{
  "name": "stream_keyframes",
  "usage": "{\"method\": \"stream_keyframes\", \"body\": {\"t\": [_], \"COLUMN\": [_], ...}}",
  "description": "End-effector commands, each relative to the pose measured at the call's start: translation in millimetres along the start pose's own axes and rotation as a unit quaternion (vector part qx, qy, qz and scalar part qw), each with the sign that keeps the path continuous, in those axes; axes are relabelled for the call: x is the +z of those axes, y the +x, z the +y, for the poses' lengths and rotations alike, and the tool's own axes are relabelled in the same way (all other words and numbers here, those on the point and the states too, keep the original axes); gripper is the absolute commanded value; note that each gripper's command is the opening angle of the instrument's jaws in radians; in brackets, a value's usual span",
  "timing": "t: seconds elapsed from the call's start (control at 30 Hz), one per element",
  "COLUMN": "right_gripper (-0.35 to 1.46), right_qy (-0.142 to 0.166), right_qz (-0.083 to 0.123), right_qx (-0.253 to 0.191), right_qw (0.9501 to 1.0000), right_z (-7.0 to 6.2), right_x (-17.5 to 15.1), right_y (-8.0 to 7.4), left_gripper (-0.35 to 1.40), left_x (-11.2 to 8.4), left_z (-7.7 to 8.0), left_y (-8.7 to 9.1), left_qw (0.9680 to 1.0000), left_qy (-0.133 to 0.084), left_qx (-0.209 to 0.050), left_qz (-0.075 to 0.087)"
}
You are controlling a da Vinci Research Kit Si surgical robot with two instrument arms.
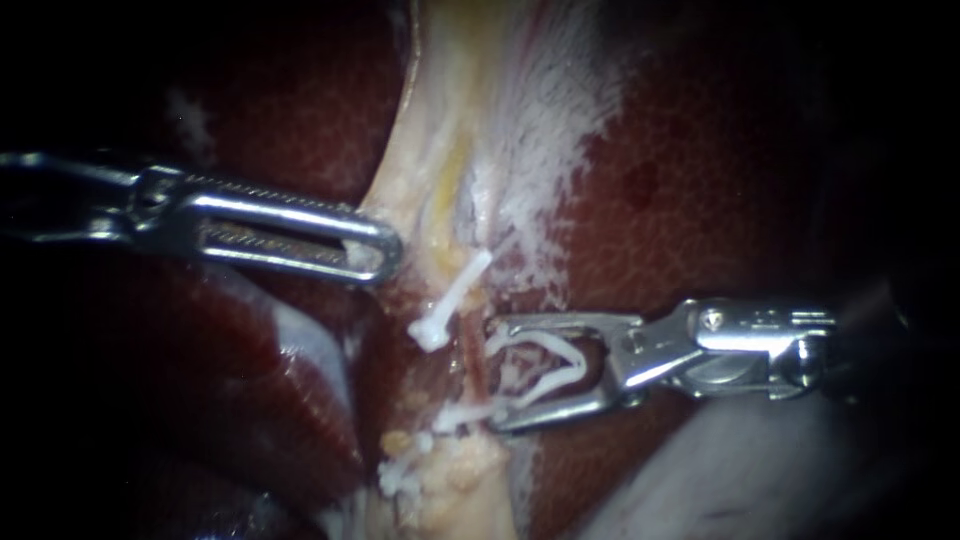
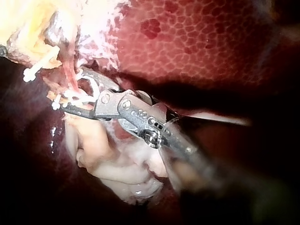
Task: Clipping second clip right tube
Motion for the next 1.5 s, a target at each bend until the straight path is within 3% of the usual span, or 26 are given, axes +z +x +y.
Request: {"method": "stream_keyframes", "body": {"t": [0.03, 0.43, 1.17, 1.5], "right_gripper": [0.57, 0.58, 0.58, 0.58], "right_qy": [0.0, -0.002, 0.004, 0.002], "right_qz": [0.0, -0.001, -0.001, -0.001], "right_qx": [0.002, 0.008, 0.009, 0.009], "right_qw": [1.0, 1.0, 0.9999, 1.0], "right_z": [0.0, -0.1, 1.2, 1.5], "right_x": [0.2, 1.5, -1.6, -0.7], "right_y": [0.0, -0.5, -1.7, -1.5], "left_gripper": [-0.35, -0.35, -0.35, -0.35], "left_x": [0.0, 0.0, -0.4, -0.3], "left_z": [0.0, 0.0, -0.1, -0.2], "left_y": [0.0, -0.1, 0.0, -0.1], "left_qw": [1.0, 1.0, 1.0, 1.0], "left_qy": [0.0, 0.0, 0.0, 0.0], "left_qx": [0.0, 0.0, 0.0, 0.0], "left_qz": [0.0, 0.0, 0.0, 0.0]}}
